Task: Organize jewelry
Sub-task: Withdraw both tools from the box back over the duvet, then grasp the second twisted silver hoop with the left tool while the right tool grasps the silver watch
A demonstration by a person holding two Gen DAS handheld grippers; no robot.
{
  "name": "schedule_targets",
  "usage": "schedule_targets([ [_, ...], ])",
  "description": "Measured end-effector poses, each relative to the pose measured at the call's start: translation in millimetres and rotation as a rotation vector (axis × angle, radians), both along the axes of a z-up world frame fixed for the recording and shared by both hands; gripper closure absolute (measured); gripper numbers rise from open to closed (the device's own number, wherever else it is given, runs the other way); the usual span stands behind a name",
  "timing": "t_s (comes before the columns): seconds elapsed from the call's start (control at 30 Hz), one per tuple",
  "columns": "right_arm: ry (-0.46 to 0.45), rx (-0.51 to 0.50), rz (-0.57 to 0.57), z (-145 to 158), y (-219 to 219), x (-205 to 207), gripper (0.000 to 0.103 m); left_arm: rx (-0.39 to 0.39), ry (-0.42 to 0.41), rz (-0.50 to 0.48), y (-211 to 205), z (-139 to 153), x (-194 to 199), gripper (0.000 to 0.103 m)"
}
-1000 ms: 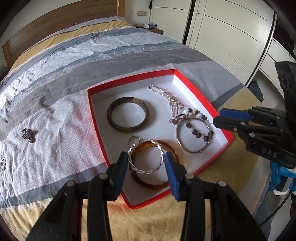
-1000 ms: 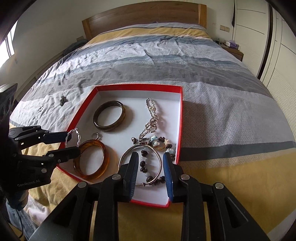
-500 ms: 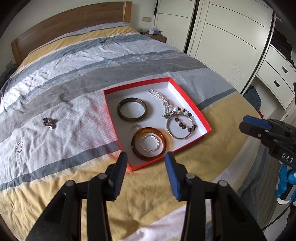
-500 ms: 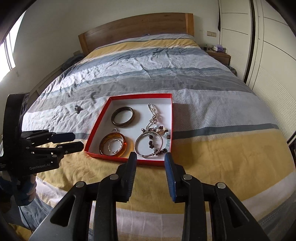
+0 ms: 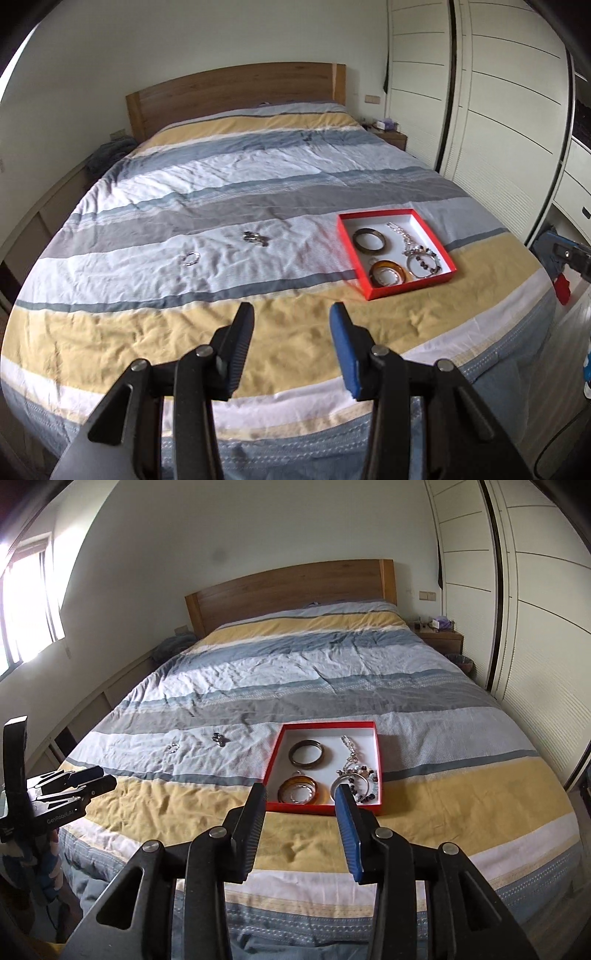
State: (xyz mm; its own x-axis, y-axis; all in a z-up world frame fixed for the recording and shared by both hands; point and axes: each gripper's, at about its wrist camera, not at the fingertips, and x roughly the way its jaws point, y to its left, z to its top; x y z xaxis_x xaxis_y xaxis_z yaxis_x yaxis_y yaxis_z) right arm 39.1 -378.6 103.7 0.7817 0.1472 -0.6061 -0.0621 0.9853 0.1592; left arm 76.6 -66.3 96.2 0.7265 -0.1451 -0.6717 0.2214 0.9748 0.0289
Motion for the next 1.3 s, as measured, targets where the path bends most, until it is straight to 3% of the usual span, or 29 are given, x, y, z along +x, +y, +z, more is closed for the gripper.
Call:
schedule_targets([
  [0.13, -0.033, 0.002, 0.025, 15, 26, -24, 0.057, 0.003, -0.029, 0.097, 40, 11, -28, 0.062],
  [0.27, -0.033, 0.002, 0.069, 19, 56, -36, 0.057, -0.014, -0.048, 0.203, 82, 14, -52, 0.062],
  [0.6, -0.007, -0.025, 0.193, 13, 113, -22, 0.057, -0.063, 0.003, 0.356, 166, -13, -61, 0.062],
  [0.87, 0.101, -0.052, 0.255, -25, 138, 49, 0.057, -0.049, 0.112, 0.324, 163, -63, 17, 0.062],
  [1.3, 0.273, -0.046, 0.362, -129, 200, 244, 0.057, -0.054, 0.235, 0.236, 141, -146, 199, 0.062],
])
